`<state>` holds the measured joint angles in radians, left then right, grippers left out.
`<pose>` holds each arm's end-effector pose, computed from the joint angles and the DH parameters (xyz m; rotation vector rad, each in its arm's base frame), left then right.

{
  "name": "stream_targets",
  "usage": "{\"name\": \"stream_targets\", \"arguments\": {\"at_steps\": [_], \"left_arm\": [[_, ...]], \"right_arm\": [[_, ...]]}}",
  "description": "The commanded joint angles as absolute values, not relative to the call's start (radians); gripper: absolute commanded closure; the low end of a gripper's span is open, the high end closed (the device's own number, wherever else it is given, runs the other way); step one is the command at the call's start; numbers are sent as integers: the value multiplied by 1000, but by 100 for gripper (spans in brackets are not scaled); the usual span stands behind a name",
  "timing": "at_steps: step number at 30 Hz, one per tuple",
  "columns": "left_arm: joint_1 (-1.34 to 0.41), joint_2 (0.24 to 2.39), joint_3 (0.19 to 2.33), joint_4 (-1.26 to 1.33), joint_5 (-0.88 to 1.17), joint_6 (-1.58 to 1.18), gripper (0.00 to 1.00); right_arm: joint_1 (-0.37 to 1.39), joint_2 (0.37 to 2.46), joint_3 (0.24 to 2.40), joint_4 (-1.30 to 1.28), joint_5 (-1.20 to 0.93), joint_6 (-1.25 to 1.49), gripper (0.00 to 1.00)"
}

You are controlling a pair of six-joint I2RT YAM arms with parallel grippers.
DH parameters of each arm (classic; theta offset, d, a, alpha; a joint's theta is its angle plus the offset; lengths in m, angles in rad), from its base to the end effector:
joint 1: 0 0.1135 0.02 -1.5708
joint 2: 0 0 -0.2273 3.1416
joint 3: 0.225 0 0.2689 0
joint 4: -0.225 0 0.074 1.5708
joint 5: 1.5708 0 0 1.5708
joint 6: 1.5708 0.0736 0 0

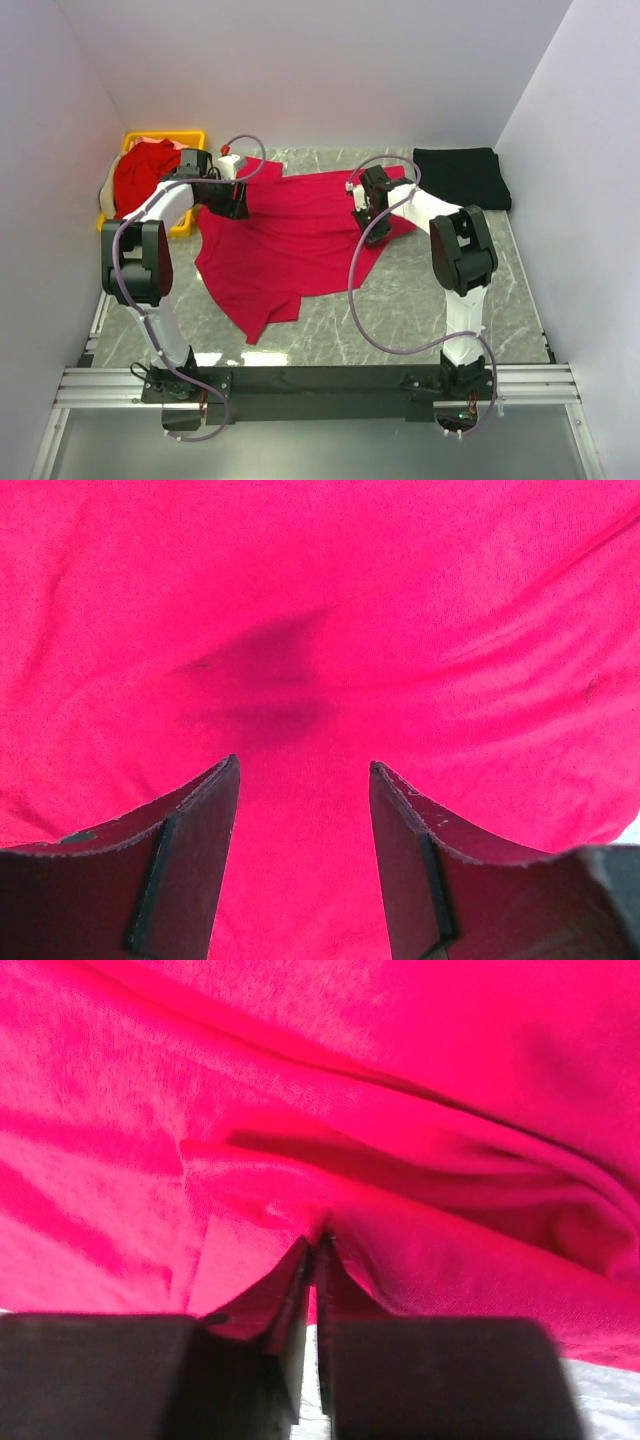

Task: Fold and stack the t-shirts
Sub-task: Flatten the tshirt out

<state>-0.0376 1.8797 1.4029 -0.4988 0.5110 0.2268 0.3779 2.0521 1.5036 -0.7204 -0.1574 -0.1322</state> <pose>0.4254 -0.0520 0.1486 0.5173 2.4018 -0.5659 0.3896 0.1671 0.0894 -0.7517 2.7479 0.2760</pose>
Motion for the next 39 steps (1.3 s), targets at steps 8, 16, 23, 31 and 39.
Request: {"name": "stream_targets", "arguments": {"at_steps": [8, 16, 23, 31, 39], "left_arm": [[-26, 1879, 1433, -502, 525, 248, 40], [-25, 1859, 1414, -505, 515, 267, 40], [-21, 1796, 1367, -572, 526, 343, 42], [-21, 1677, 1223, -750, 603, 547, 45], [-21, 1496, 976, -958, 551, 862, 41]], "right_arm": [[367, 1931, 1542, -848, -167, -189, 100], [315, 1804, 1479, -957, -149, -297, 100], [241, 1657, 1324, -1092, -121, -428, 100], [190, 1525, 1053, -1082, -6, -568, 100], [74, 1600, 1003, -994, 60, -607, 100]]}}
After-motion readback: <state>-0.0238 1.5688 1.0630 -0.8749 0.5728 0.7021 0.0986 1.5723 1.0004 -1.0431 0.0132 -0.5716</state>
